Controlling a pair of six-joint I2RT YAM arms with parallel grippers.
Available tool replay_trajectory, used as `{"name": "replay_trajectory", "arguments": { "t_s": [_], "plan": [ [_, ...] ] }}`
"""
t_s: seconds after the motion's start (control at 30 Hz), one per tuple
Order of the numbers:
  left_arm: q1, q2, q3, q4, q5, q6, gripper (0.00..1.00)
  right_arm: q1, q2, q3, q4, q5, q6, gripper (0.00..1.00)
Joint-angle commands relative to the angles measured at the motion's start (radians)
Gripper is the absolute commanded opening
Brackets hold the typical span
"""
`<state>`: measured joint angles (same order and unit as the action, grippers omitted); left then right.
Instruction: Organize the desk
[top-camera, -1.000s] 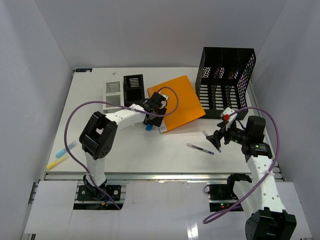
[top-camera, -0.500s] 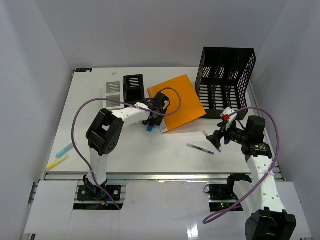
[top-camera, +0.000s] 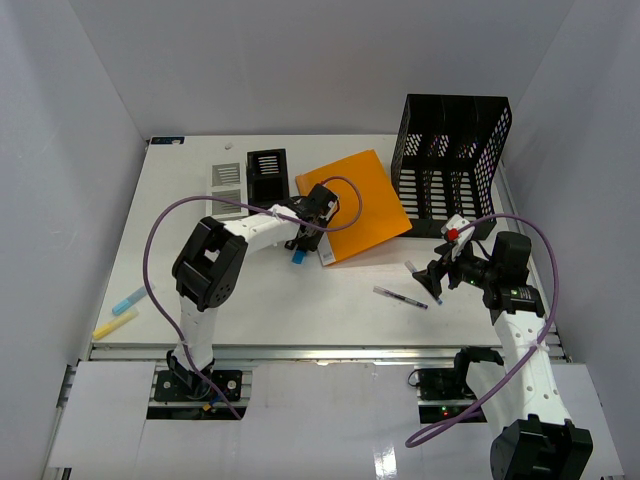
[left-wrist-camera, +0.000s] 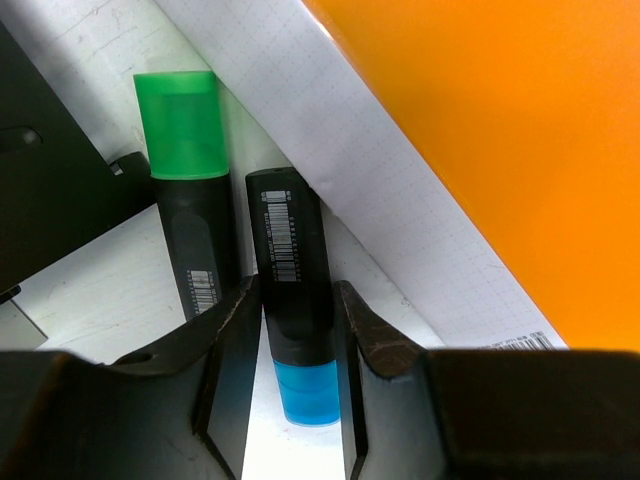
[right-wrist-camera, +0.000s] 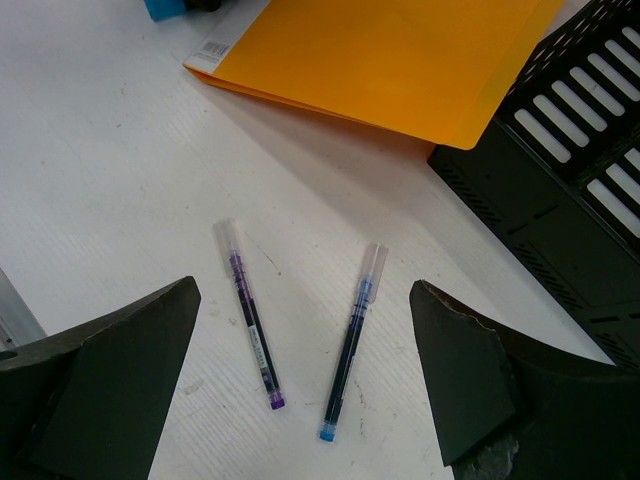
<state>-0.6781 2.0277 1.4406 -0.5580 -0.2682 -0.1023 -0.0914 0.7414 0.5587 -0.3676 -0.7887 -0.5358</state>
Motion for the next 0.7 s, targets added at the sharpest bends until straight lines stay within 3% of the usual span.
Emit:
{"name": "replay_trajectory", "arguments": {
  "t_s": [0.0,0.17,0.3,0.5,0.67],
  "plan": [
    [-0.005,-0.018,-0.007,-0.023,0.081,0.006,0.32,-0.005,-0.005,0.014,0.004,-0.011,-0.013,0.92],
    [-0.005,-0.112,-0.063,0.002,0.168,-0.005,0.18,-0.005,-0.009,0.013,0.004,-0.012,-0.013,0.92],
    [-0.005,-0.281,-0.134,0.064,0.245,0.003,0.11,-0.005,-0.009,0.014,0.004,-0.018,-0.012,0.92],
    [-0.003,-0.428,-0.137,0.093,0.265,0.006,0.06,-0.005,-0.01,0.013,0.004,-0.022,-0.012,0.92],
    [0.014,-0.439,-0.083,0.059,0.231,0.007,0.02,-0.007,-0.012,0.012,0.004,-0.024,-0.01,0.92]
  ]
}}
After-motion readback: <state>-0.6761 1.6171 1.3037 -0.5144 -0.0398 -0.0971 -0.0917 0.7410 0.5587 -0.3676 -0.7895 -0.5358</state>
